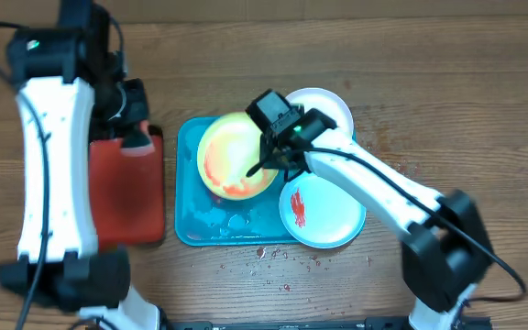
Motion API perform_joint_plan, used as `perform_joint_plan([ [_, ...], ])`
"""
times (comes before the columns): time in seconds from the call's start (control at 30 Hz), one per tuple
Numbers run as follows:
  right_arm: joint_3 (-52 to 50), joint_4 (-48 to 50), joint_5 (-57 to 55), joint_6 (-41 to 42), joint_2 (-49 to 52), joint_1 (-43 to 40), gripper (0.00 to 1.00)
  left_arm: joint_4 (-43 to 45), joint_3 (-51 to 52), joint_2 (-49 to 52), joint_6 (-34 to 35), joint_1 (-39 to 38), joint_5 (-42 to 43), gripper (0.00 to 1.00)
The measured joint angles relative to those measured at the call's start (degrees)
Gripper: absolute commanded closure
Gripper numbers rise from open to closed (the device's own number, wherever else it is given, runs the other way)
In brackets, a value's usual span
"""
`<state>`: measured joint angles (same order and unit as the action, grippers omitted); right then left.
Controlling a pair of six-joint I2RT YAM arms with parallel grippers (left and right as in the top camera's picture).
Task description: Clean dirty plates on tray and stack at the side
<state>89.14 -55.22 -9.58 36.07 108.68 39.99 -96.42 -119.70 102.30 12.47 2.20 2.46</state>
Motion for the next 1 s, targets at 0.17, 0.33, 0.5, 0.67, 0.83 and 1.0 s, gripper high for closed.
perform_joint_plan([
  [0.17, 2.78, -1.70, -15.52, -3.45, -3.54, 4.94, 0.96, 0.07, 5.60, -13.22, -0.39, 0.94, -1.97, 0.95],
  [0.33, 2.78, -0.96, -34.27, -5.53, -3.30, 12.57, 0.96, 5.22, 16.55, -24.24, -0.39, 4.81, -1.40, 0.96],
  [0.5, 2.78, 2.56, -49.81, -8.37, -3.30, 18.71, 0.96, 12.04, 26.75, -25.62, -0.39, 5.79, 0.31, 0.96],
  [0.67, 2.78, 3.34, -60.85, -11.13, -3.30, 20.83, 0.96, 18.18, 34.56, -23.50, -0.39, 5.79, 3.19, 0.96],
  [0.83, 2.78, 3.74, -70.05, -12.17, -3.30, 21.92, 0.96, 20.63, 37.79, -23.28, -0.37, 5.79, 5.07, 0.95],
  [1.0, 2.78, 4.31, -75.71, -12.83, -3.30, 22.91, 0.96, 21.38, 37.99, -23.30, -0.37, 5.79, 5.70, 0.96],
])
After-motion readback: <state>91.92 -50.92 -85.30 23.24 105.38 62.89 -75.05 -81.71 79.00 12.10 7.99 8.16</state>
